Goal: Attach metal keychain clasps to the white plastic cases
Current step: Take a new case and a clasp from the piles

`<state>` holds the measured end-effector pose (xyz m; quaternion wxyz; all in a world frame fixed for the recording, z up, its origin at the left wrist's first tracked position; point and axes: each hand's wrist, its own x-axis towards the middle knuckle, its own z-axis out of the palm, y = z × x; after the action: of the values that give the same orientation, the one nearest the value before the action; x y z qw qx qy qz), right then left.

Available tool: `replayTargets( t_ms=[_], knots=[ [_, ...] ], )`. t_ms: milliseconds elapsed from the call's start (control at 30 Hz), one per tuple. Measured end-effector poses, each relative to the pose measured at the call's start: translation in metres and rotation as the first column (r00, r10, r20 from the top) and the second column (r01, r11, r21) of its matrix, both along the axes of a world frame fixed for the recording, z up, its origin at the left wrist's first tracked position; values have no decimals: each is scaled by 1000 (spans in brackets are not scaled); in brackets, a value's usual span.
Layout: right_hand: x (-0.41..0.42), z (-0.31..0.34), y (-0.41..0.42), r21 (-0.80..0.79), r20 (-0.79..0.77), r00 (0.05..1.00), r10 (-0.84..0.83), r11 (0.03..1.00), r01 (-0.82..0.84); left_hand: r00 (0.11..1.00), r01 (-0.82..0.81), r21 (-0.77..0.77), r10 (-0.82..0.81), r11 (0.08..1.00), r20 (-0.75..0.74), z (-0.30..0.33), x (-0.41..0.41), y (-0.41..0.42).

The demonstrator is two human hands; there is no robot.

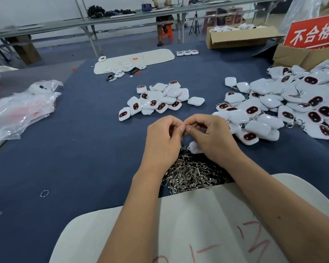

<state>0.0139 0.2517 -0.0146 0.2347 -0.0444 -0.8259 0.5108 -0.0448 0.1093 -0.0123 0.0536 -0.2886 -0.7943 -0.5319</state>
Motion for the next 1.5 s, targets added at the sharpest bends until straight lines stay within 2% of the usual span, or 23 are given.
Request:
replayTargets(
  t_ms=[167,500,800,1067,1100,1167,1233,1333,1433,1500],
  knots=[
    [0,3,-2,26,-7,999,-34,999,34,998,12,28,-13,1000,68,0,0,2],
    [0,1,0,-34,-36,999,1,999,-2,993,6,50,-12,999,119,3,1,2],
    [0,2,-1,-39,-50,999,4,999,-6,997,-47,-28,46,998,-54,0,1,3],
    [2,4,-3,-5,-40,999,-6,1000,6,996,-48,-51,44,998,-83,0,0,1],
    [2,4,-4,40,-36,999,-29,999,30,996,-53,-52,49,997,-80,-1,0,0],
    [1,2,-6,277,-28,987,-157,947,159,996,-70,-62,66,996,-63,-1,0,0],
    [2,2,-8,526,18,945,-326,807,268,994,-97,-72,94,993,-48,-3,-2,-1],
    [6,2,-14,732,130,878,-461,642,229,992,-128,-55,128,990,-11,-2,-4,-3],
    [5,1,-15,791,118,880,-459,580,196,993,-116,-53,118,992,22,-2,-2,-3],
    [4,2,-14,697,25,895,-445,649,303,996,-75,-61,78,995,36,-1,-1,-2]
  ],
)
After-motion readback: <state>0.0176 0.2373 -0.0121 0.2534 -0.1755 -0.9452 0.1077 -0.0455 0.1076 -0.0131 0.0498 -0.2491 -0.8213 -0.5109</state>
